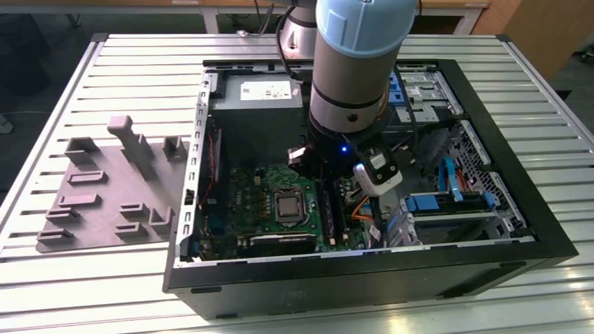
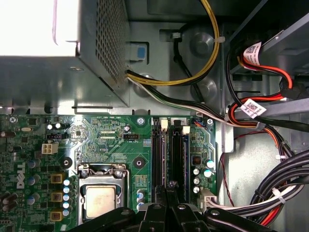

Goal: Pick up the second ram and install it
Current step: 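Insert the second ram into the second slot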

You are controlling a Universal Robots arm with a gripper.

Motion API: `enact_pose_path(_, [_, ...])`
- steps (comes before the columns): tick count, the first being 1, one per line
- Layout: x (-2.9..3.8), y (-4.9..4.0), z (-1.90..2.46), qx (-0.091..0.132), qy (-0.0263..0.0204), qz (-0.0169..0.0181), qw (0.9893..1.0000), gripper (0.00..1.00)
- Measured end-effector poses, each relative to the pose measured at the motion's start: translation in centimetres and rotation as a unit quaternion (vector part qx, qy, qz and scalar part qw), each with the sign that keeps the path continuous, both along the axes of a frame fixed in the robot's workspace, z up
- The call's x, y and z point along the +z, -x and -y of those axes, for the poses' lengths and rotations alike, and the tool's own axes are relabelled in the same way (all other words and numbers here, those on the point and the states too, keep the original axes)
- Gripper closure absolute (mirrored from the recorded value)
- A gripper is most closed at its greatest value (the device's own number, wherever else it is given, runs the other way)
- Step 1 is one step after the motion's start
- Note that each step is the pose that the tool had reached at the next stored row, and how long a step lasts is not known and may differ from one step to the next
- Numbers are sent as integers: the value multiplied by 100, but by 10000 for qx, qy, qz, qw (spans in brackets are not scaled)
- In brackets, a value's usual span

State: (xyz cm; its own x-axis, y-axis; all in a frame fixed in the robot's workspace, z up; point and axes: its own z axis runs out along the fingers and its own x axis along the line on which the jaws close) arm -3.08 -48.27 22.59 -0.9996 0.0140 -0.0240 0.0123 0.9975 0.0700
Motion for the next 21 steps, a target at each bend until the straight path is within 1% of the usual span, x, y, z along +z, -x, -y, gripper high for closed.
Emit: enact_pose_path(21, [-28, 0, 0, 0, 0, 0, 10000, 88])
